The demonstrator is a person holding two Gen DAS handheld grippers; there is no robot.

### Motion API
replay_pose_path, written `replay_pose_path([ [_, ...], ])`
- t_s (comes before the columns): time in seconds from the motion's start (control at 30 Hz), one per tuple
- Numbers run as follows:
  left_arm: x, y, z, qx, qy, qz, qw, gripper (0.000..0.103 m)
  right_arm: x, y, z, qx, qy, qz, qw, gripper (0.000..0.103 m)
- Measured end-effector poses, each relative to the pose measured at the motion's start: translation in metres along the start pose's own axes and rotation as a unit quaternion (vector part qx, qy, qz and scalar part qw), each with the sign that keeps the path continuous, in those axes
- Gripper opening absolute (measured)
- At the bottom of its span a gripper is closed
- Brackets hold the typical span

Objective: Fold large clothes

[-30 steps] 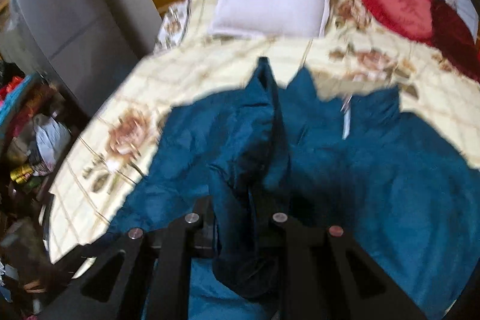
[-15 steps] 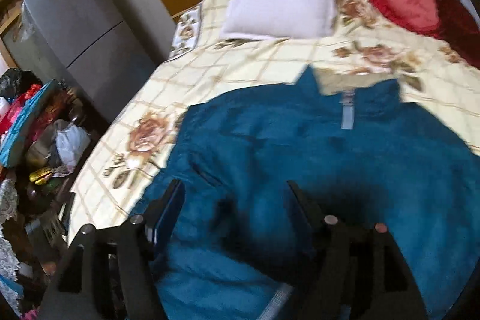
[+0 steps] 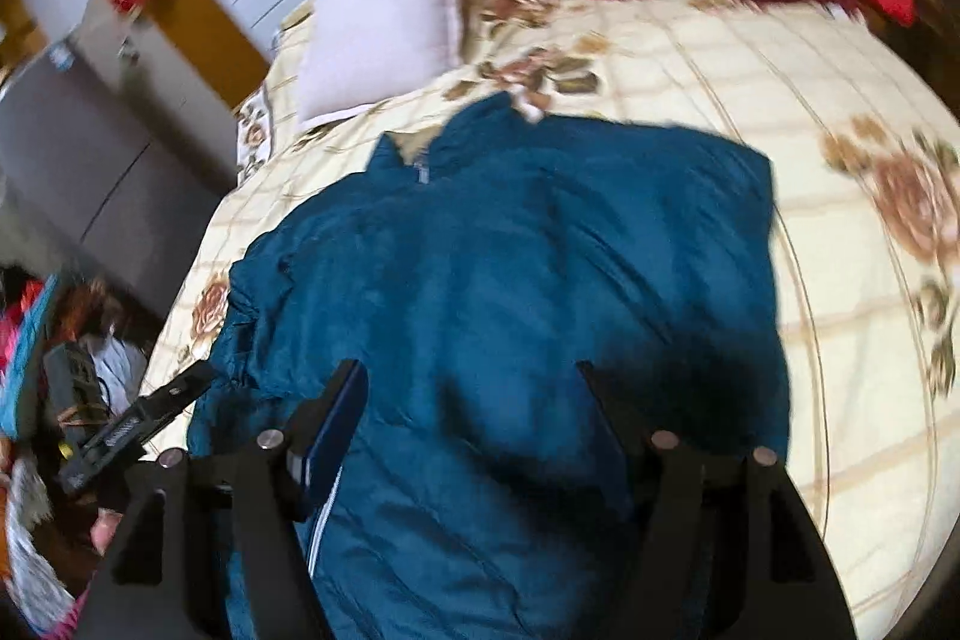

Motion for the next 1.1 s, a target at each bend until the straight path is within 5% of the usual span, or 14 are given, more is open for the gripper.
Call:
replay_pose_path([
  [0.13, 0.021, 0.012, -0.023, -0.006, 0.083, 0.002, 0.9966, 0.049, -0.014, -0.005, 0.011, -0.004, -0.007, 0.013, 1.000, 0.072],
  [0.27, 0.011, 0.022, -0.064, -0.093, 0.062, -0.001, 0.9937, 0.049, -0.035, -0.006, 0.018, -0.016, -0.014, 0.032, 0.999, 0.074],
  [0.53, 0.016, 0.022, -0.046, -0.076, 0.024, -0.001, 0.9968, 0.049, -0.043, -0.022, 0.059, 0.046, -0.021, 0.044, 0.998, 0.078],
  [0.6, 0.019, 0.019, -0.035, -0.055, 0.023, 0.000, 0.9982, 0.035, -0.042, -0.028, 0.064, 0.044, -0.032, 0.040, 0.998, 0.078],
  [0.63, 0.021, 0.018, -0.029, -0.038, 0.024, -0.004, 0.9990, 0.006, -0.043, -0.029, 0.066, 0.042, -0.041, 0.039, 0.997, 0.078],
  [0.67, 0.021, 0.019, -0.026, -0.027, 0.029, -0.006, 0.9992, 0.000, -0.045, -0.028, 0.068, 0.040, -0.051, 0.041, 0.997, 0.078],
  [0.9, -0.030, 0.076, -0.002, -0.010, -0.006, 0.070, 0.9975, 0.000, -0.053, 0.000, 0.074, 0.021, -0.106, 0.073, 0.991, 0.078],
  [1.1, -0.017, 0.072, -0.029, -0.012, 0.028, 0.054, 0.9981, 0.000, -0.011, 0.029, 0.054, -0.011, -0.110, 0.065, 0.992, 0.072],
])
Point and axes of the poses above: each gripper's, at about its wrist camera, not at the fingertips, and x roughly the way its jaws point, z to its right, y to its top, the point moved 7 cm from there along x, roughly the way its jaws point, and after that the axes turned 14 degrees about -x, right-handed, at the moved point
